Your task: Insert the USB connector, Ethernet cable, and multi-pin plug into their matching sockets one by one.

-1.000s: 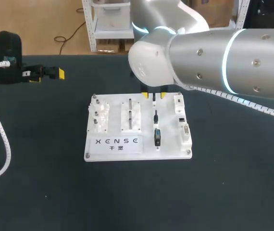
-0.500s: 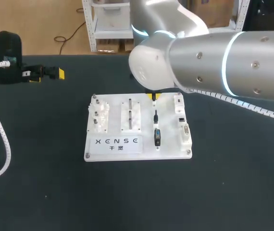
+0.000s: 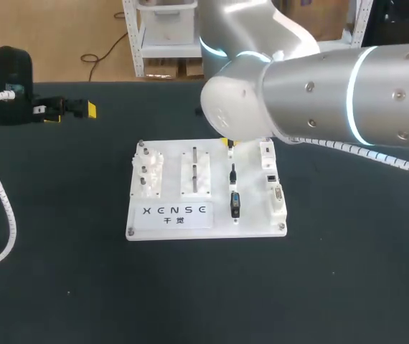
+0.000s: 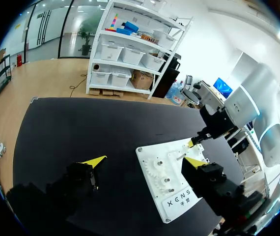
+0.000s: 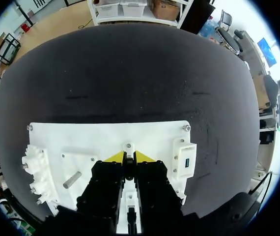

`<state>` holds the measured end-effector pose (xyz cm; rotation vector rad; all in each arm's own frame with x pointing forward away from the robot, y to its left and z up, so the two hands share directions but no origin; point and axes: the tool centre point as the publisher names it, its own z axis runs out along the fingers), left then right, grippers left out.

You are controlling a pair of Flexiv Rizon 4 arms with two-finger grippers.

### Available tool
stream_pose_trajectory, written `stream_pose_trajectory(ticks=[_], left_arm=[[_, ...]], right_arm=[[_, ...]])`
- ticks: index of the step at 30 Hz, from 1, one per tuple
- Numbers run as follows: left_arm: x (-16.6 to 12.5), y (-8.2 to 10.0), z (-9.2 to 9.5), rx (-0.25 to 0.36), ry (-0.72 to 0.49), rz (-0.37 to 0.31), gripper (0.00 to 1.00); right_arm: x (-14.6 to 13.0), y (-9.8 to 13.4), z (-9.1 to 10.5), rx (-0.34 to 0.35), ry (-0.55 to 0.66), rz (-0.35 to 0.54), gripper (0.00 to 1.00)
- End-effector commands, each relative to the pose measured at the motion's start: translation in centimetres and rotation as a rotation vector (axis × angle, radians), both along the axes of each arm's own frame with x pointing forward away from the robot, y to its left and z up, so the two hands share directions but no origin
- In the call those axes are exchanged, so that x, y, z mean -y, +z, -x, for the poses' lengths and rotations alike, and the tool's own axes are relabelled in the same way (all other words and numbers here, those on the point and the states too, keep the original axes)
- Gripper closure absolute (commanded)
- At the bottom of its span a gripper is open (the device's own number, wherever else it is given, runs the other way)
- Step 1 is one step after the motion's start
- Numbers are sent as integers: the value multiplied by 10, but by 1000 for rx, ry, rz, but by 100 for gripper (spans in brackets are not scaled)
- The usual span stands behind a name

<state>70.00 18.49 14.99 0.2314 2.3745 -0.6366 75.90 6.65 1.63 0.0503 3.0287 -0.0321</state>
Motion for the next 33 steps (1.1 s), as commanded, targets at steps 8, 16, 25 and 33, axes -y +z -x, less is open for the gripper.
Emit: stream_pose_trajectory(ticks=[8, 16, 25, 33], left_arm=[[0, 0, 0, 0, 0, 0, 0], [0, 0, 0, 0, 0, 0, 0], [0, 0, 0, 0, 0, 0, 0], [0, 0, 0, 0, 0, 0, 0]], right_arm=[[16, 23, 3, 89, -12, -14, 100], [49, 19, 5, 93, -45, 11, 100], [68, 16, 13, 84, -63, 28, 100], [74, 11, 15, 78, -73, 39, 100]])
